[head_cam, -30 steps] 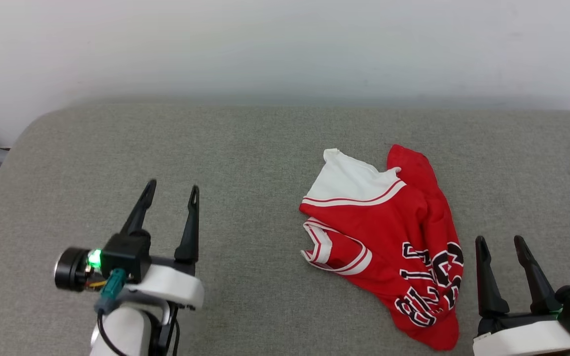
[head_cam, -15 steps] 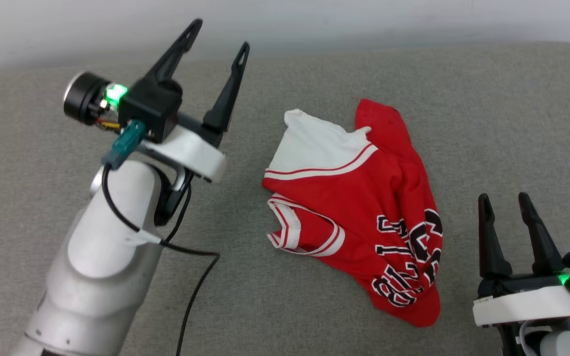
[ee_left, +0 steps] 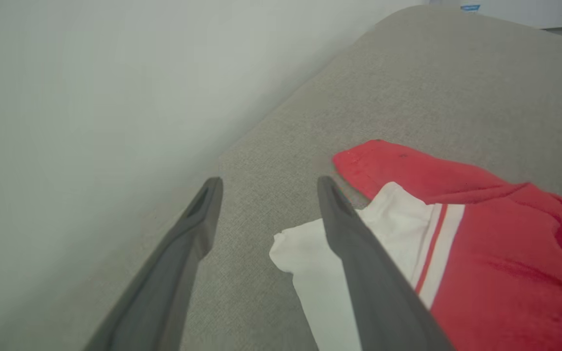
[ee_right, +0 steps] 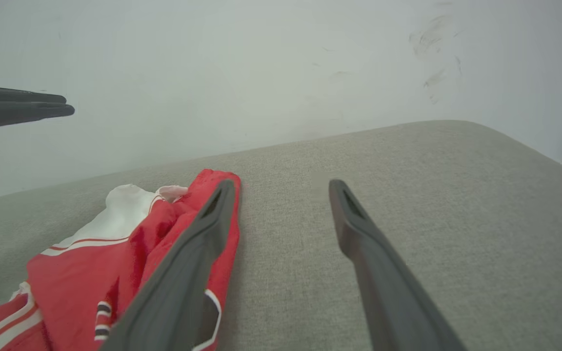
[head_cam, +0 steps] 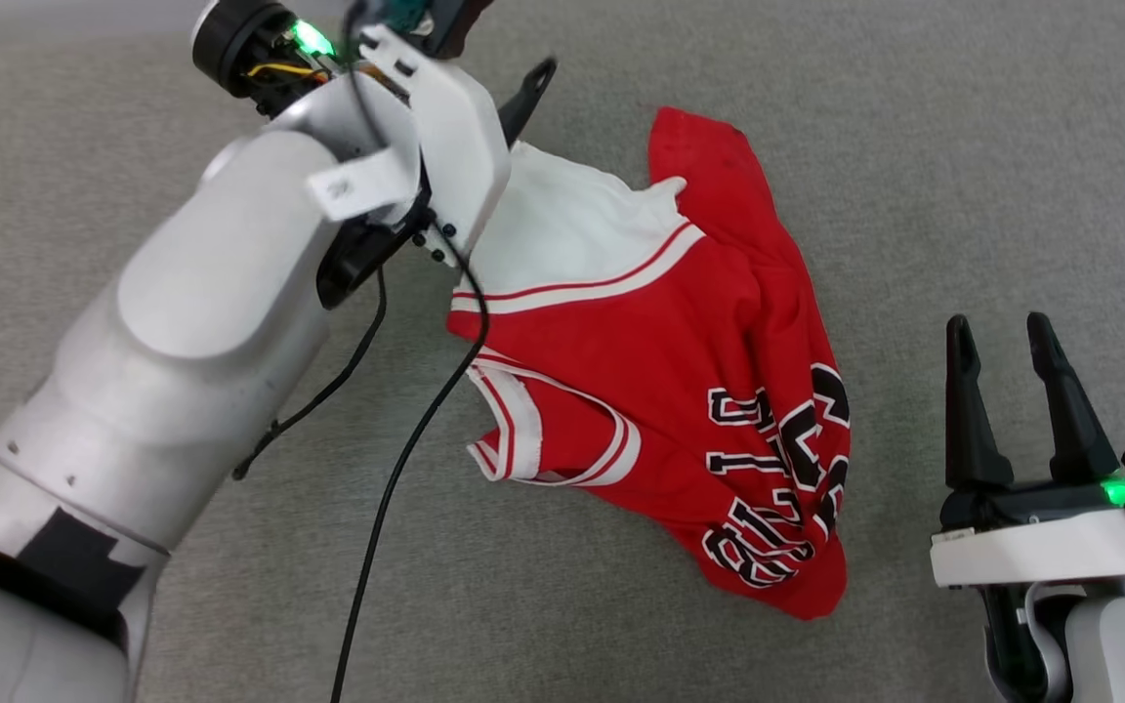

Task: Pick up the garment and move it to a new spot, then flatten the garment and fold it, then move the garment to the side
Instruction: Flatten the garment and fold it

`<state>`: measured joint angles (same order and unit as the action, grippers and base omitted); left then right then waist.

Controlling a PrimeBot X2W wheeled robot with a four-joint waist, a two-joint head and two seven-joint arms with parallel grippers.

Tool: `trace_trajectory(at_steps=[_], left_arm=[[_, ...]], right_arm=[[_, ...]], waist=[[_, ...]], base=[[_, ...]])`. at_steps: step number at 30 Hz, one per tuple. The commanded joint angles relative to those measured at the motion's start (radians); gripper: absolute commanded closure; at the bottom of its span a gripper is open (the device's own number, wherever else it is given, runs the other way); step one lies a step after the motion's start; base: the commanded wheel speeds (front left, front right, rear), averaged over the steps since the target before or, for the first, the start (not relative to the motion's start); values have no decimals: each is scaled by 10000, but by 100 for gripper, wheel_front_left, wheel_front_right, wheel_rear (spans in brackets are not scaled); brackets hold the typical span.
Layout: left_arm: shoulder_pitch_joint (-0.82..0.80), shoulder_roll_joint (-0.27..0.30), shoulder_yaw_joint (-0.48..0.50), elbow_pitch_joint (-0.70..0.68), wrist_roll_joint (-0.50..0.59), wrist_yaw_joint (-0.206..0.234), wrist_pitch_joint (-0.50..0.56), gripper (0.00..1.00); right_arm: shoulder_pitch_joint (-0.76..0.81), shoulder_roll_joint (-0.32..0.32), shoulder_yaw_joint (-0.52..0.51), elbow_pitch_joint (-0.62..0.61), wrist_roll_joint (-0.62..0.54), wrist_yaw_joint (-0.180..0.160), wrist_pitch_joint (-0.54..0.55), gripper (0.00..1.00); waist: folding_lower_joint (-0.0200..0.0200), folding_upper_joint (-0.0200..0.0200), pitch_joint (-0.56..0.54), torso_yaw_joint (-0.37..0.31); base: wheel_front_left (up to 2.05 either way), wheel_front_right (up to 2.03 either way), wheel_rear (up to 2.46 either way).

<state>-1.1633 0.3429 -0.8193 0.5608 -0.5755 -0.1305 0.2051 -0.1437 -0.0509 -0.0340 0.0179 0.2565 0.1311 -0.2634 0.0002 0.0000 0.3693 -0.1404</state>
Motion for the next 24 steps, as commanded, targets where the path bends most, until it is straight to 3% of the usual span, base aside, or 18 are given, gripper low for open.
trace_trajectory(at_steps=[1,4,12,24], left_arm=[[-234,68,-220,39,-206,22,357,0],[-677,263,-1035,128,-1339,21,1840,0],[-1502,634,-2378,719,-3089,21,4071,0],[-1307,849,-4644,995,-3496,-1,5308,0]], right_arm=[[-181,14,6,-39,44,-7,-20,0],[-330,14,31,-52,132,-7,-20,0],[-684,14,248,-81,368,-7,-20,0],[-908,14,288,-100,471,-7,-20,0]], waist=[[-2,0,236,-190],[-2,0,532,-347],[-2,0,1176,-740],[-2,0,1636,-976]], base=[[0,0,0],[0,0,0],[0,0,0],[0,0,0]])
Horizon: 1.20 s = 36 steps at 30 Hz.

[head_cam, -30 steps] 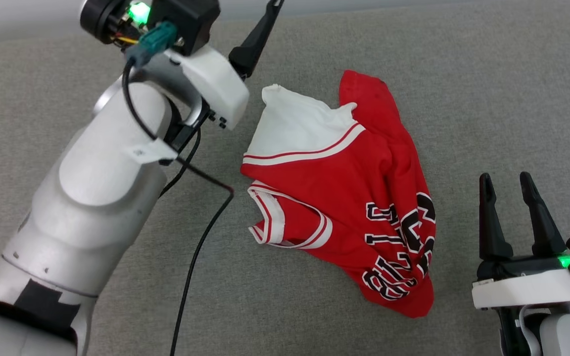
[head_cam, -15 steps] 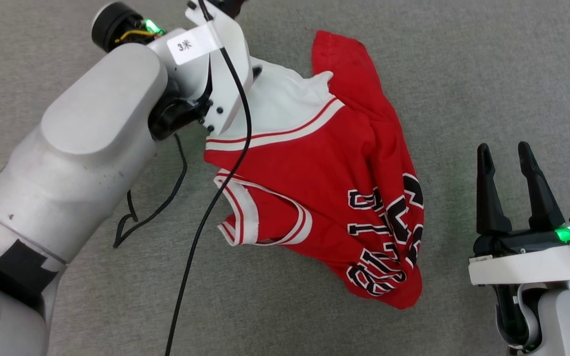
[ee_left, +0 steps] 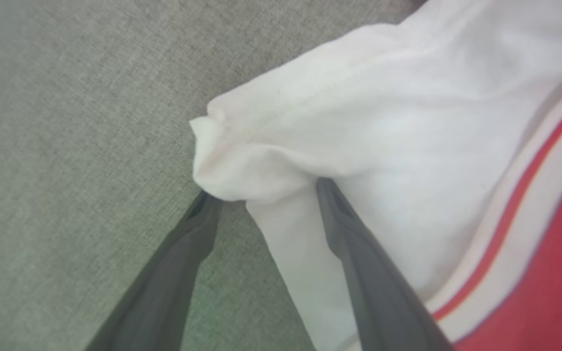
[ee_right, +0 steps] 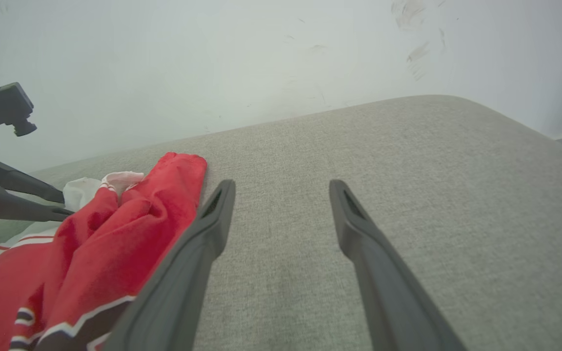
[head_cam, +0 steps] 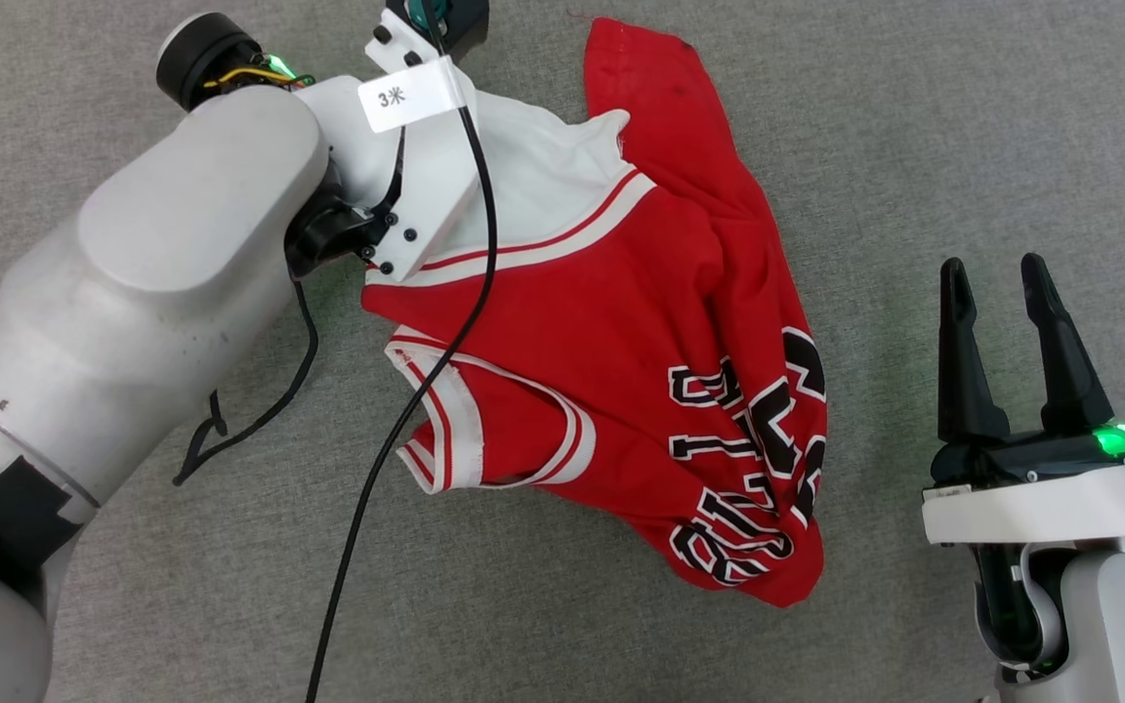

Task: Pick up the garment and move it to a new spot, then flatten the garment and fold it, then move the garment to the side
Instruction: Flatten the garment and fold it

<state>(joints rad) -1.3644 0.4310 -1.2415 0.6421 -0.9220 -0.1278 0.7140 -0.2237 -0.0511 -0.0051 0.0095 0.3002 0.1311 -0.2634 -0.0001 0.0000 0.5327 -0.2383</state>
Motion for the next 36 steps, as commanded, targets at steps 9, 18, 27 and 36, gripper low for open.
trace_trajectory(at_steps=[9,18,27,36], left_arm=[[139,119,-364,-631,181,-18,-2276,100],[823,818,-7,-1457,91,107,-5647,100],[2991,2346,615,-2300,-566,1386,-7291,100],[4766,3459,982,-2186,-1362,2331,-8041,100]], right_arm=[[151,15,-28,108,-203,-7,-20,0],[677,16,-232,151,-603,-7,-20,0],[1143,15,-312,165,-813,-7,-20,0],[1344,13,-333,136,-990,-7,-20,0]], waist=[[1,0,-531,354],[1,0,-1553,1336],[1,0,-2312,2291],[1,0,-2650,2759]], base=[[0,0,0],[0,0,0],[0,0,0],[0,0,0]])
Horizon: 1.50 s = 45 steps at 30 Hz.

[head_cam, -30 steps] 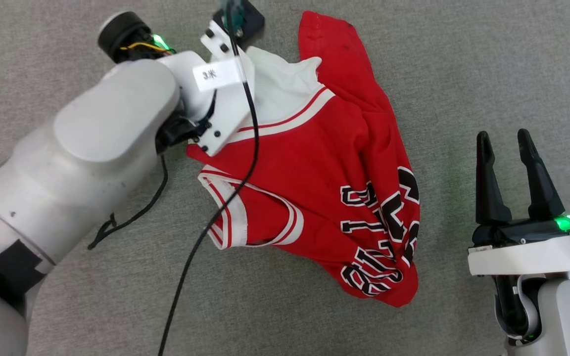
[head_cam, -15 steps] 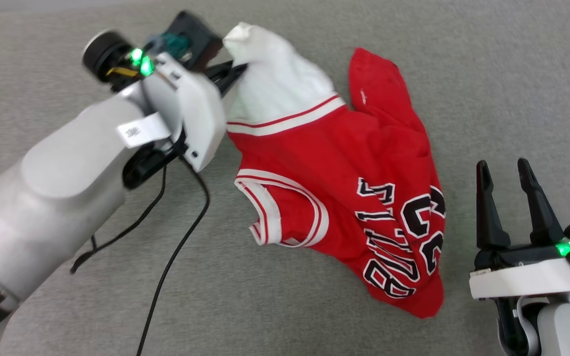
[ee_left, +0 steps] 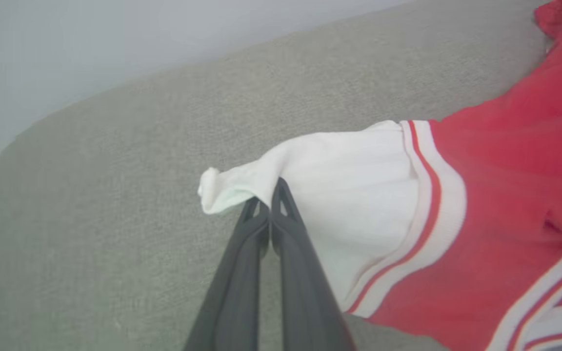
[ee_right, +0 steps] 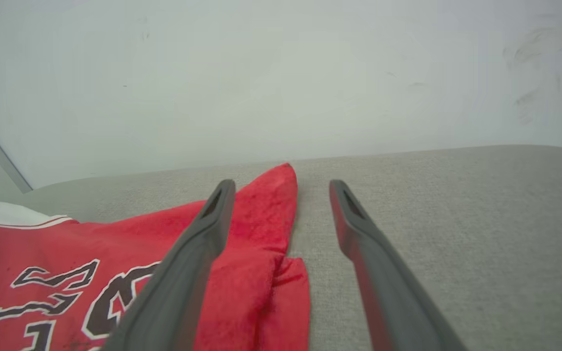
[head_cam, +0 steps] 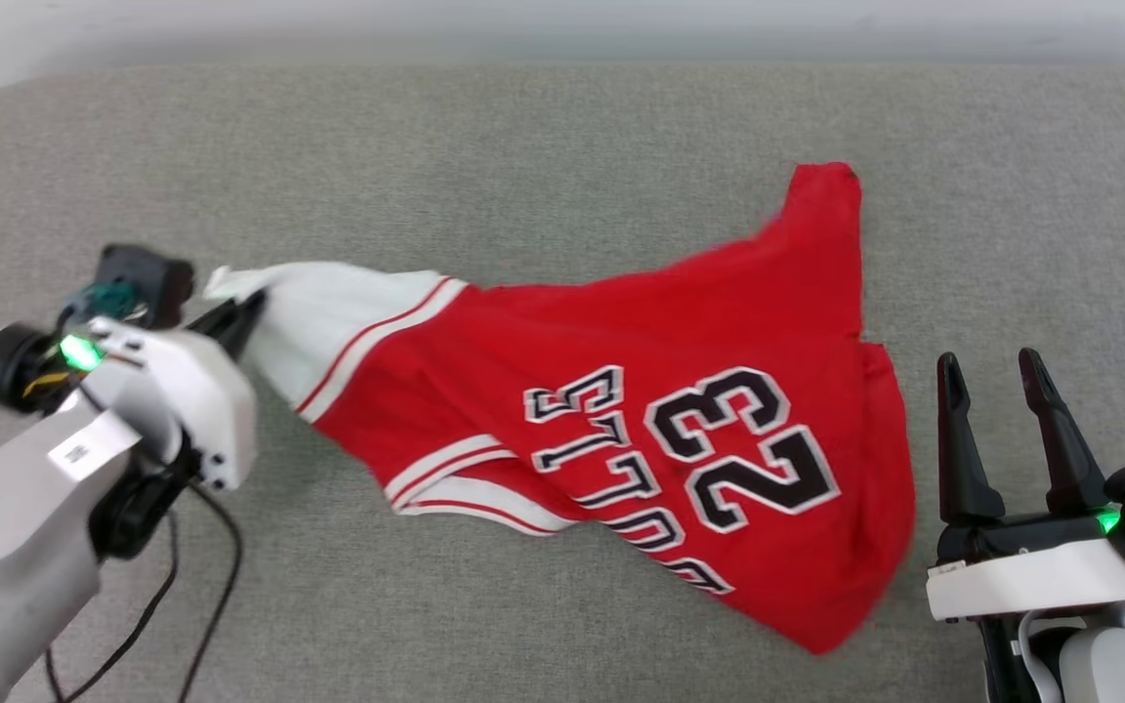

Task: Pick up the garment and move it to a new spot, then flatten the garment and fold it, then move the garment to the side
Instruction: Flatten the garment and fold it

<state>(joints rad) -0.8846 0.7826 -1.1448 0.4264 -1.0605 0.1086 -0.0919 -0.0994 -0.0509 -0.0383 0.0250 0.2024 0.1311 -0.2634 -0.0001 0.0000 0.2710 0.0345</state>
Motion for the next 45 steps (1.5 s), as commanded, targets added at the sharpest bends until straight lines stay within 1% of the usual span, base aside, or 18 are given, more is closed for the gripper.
trace_trajectory(at_steps=[1,5,8,11,14,21,22,23,24,27,30,32,35,38,40,42,45], left_arm=[[143,35,68,40,-74,60,-63,100],[828,454,257,458,-453,416,-387,100],[1287,605,344,854,-705,604,-532,100],[1742,677,289,1422,-922,572,-516,100],[2088,429,145,2051,-1123,400,-351,100],[2282,-470,-64,3320,-1363,-232,-96,100],[2261,-566,-84,3450,-1346,-268,-133,90],[2204,-623,-91,3575,-1233,-246,-320,35],[2113,-652,-64,3693,-1100,-115,-604,0],[1924,-738,185,3725,-805,206,-1421,0],[1850,-749,620,3255,-195,868,-1720,0],[1971,-716,1358,2373,421,1364,-1742,0],[2882,-636,2463,768,1506,2280,-1728,0],[3865,-758,3567,-834,2598,3109,-1730,0],[4656,-894,4229,-1688,3238,3551,-1731,0],[5379,-1041,4823,-2351,3867,3844,-1732,0],[6250,-1425,5534,-3110,4666,4010,-1733,0]], right_arm=[[109,11,-4,-24,-26,-7,-20,0],[146,11,12,-25,-72,-7,-20,0],[174,13,0,-9,-91,-7,-20,0],[169,13,-9,-2,-113,-7,-20,0],[144,11,-11,6,-110,-7,-20,0],[245,13,-51,35,-183,-7,-20,0],[270,11,-67,26,-209,-7,-20,0],[282,11,-84,13,-221,-7,-20,0],[294,13,-94,-3,-230,-7,-20,0],[297,11,-254,-100,-358,-7,-20,0],[235,11,-516,-304,-614,-7,-20,0],[125,13,-706,-484,-880,-7,-20,0],[-138,-12,-889,-750,-1267,-7,-20,0],[-442,-390,-904,-913,-1536,-7,-20,0],[-704,-713,-777,-976,-1613,-7,-20,0],[-952,-1110,-612,-986,-1615,-7,-20,0],[-1234,-1787,-242,-734,-1509,-8,-20,0]], waist=[[1,0,-47,56],[1,0,-77,101],[1,0,-78,94],[1,0,-60,57],[1,0,-32,3],[1,0,-149,3],[1,0,-204,19],[1,0,-268,32],[1,0,-344,41],[1,0,-611,101],[1,0,-900,221],[1,0,-1061,317],[1,0,-1255,422],[1,0,-1407,510],[1,0,-1499,566],[1,0,-1581,636],[1,0,-1692,734]], base=[[0,0,0],[0,0,0],[0,0,0],[0,0,0],[0,0,0],[0,0,0],[0,0,0],[0,0,0],[0,0,0],[0,0,0],[0,0,0],[0,0,0],[0,0,0],[0,0,0],[0,0,0],[0,0,0],[0,0,0]])
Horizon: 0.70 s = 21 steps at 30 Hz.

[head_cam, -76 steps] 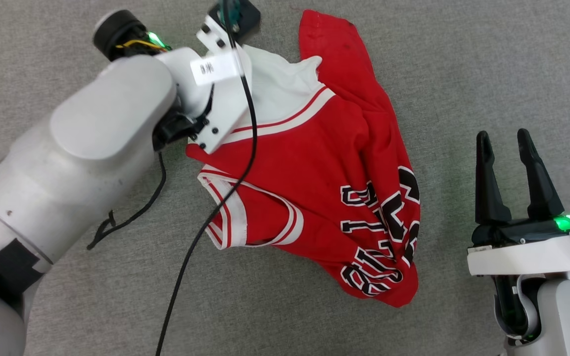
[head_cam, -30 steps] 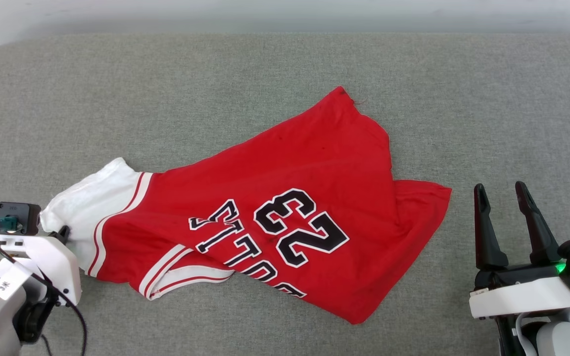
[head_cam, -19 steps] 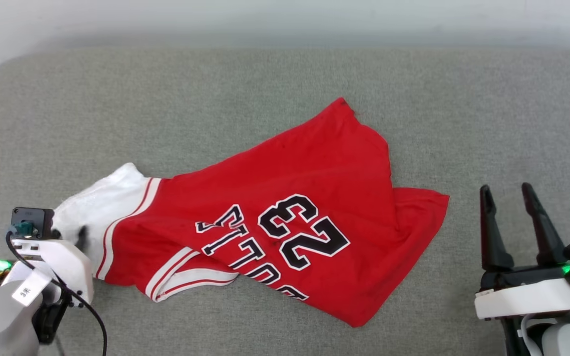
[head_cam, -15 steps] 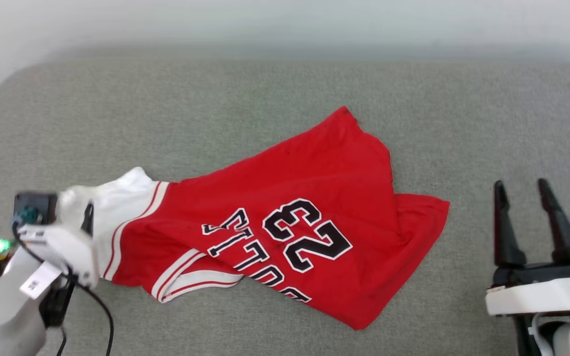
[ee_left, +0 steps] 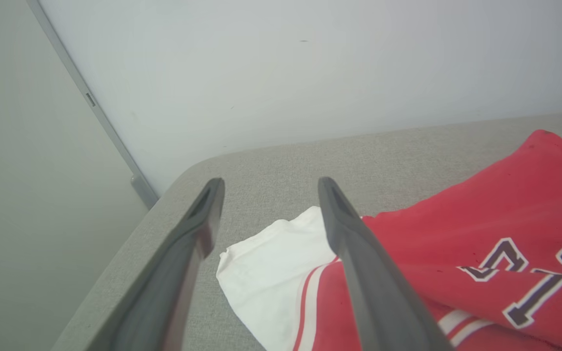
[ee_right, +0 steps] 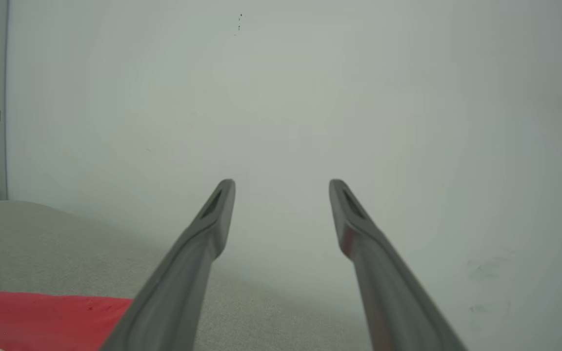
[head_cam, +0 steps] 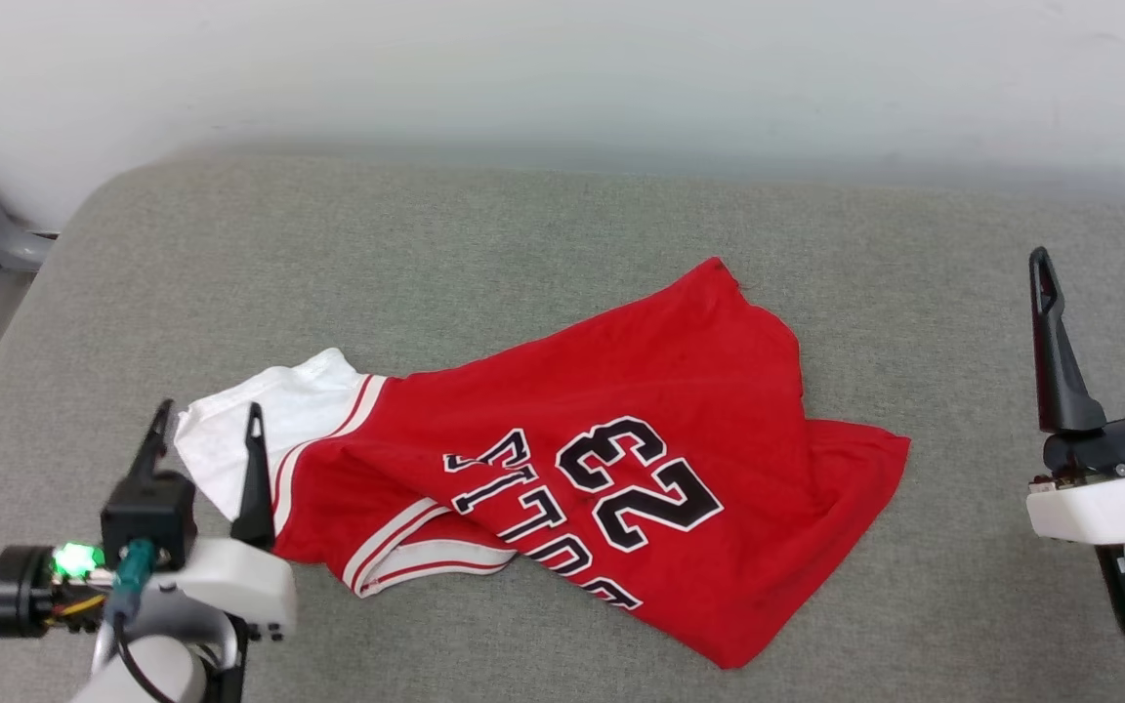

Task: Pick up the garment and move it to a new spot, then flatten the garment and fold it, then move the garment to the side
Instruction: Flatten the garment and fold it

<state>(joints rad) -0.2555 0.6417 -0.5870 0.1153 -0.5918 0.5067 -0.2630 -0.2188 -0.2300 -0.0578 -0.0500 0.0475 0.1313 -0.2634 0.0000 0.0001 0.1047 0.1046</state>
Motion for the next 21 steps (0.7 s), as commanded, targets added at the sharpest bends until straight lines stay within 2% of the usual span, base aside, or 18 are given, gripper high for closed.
trace_trajectory(at_steps=[1,6,9,12,16,21], left_arm=[[212,-168,187,-168,237,54,-23,0],[1241,-997,1032,-606,1248,-114,-24,0],[1647,-1500,1461,-687,1701,-286,-24,0],[1962,-1873,1824,-673,2104,-573,-24,0],[2136,-2322,2299,-641,2555,-988,-24,0],[2215,-2826,2848,-711,3111,-1282,-24,0]], right_arm=[[-167,-250,140,128,78,-9,-18,0],[-697,-1613,1505,717,693,-9,38,0],[-1103,-2513,2580,729,1530,-10,654,0],[-1308,-3423,3762,481,2512,-10,1832,0],[-1599,-4699,5520,-296,4142,-12,3945,0],[-1982,-5801,7273,-1284,5327,-10,5760,0]], waist=[[0,-1,-54,69],[0,-1,-187,261],[0,-1,-237,349],[0,-1,-241,415],[0,-1,-170,475],[0,-1,97,530]], base=[[0,0,0],[0,0,0],[0,0,0],[0,0,0],[0,0,0],[0,0,0]])
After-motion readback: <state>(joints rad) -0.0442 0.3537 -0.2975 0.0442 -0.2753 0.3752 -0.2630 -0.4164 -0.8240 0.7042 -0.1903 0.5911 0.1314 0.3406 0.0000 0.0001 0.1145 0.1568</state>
